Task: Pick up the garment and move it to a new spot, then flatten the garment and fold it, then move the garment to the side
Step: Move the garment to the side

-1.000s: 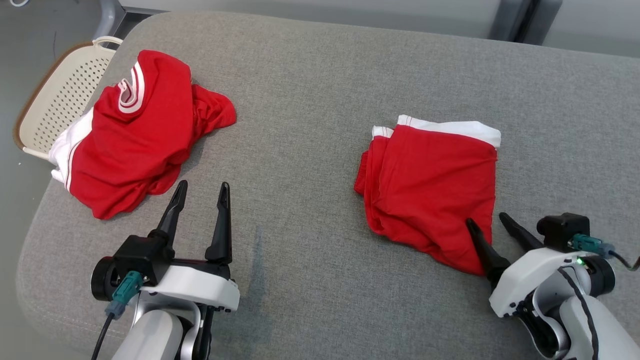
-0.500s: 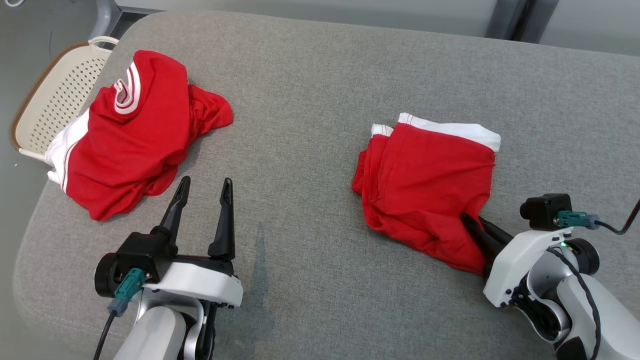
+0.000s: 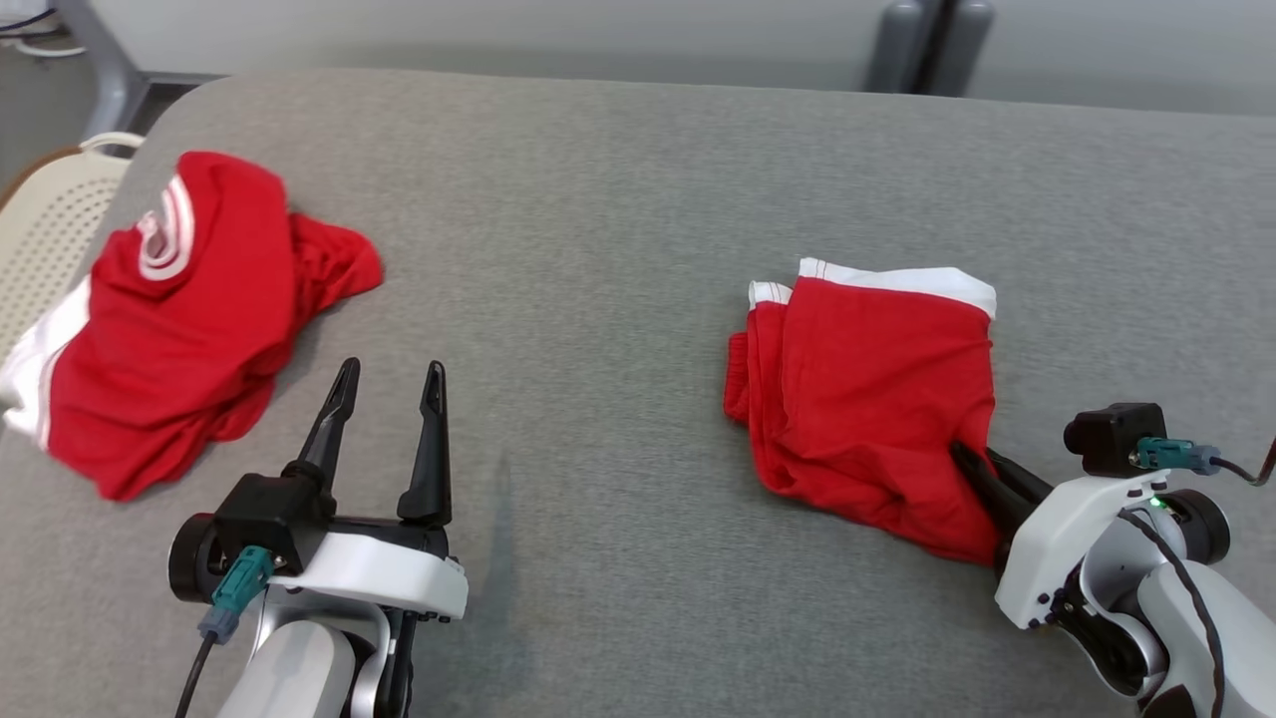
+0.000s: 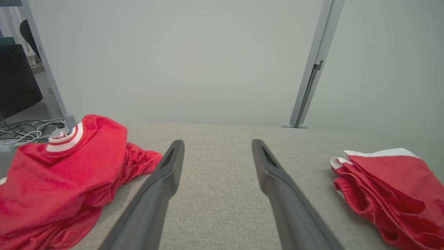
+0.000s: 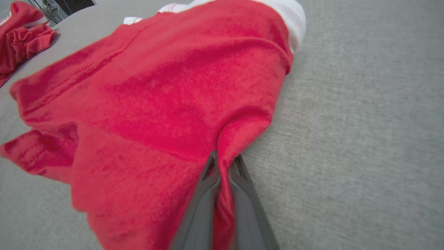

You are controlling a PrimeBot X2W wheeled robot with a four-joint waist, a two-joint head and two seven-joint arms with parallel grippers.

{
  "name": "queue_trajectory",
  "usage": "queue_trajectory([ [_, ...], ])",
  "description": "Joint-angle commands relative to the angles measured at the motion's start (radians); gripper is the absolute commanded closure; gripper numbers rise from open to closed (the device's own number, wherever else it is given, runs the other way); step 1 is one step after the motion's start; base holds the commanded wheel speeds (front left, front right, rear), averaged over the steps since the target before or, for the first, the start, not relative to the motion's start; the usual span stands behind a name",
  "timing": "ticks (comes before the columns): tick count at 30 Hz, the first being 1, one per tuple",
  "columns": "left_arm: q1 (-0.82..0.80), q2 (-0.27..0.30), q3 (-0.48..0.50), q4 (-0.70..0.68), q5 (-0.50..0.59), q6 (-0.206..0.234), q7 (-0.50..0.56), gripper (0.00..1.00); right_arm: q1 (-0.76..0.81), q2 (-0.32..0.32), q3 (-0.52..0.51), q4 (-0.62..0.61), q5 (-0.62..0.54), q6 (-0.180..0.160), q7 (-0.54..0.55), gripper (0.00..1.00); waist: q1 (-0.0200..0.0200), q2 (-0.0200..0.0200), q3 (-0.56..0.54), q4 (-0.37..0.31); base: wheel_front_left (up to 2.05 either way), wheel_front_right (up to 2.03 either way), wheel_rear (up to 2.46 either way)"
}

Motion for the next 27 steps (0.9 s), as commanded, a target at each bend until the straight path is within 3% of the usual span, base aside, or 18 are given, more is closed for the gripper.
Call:
queue_trajectory([
  [1,0.001,0.008,0.002,-0.008,0.013,-0.002,-0.004,0.00,0.005,-0.011,0.006,0.004,0.006,0.000,-0.010,1.00,0.0000,0.0000,-0.003,-0.052,0.00,0.00,0.00],
  [7,-0.024,0.022,-0.015,-0.031,0.026,-0.003,0.012,0.00,-0.056,-0.048,0.073,0.002,-0.013,0.000,-0.004,1.00,0.0000,0.0000,0.029,-0.170,0.00,0.00,0.00],
  [13,-0.075,0.037,-0.045,-0.060,0.055,-0.015,0.045,0.00,-0.142,-0.126,0.161,0.032,-0.032,0.000,-0.034,1.00,0.0000,0.0000,0.077,-0.273,0.00,0.00,0.00],
  [27,-0.178,0.080,-0.119,-0.130,0.120,-0.049,0.142,0.00,-0.321,-0.265,0.154,0.263,0.027,0.000,-0.156,1.00,0.0000,0.0000,0.171,-0.422,0.00,0.00,0.00],
])
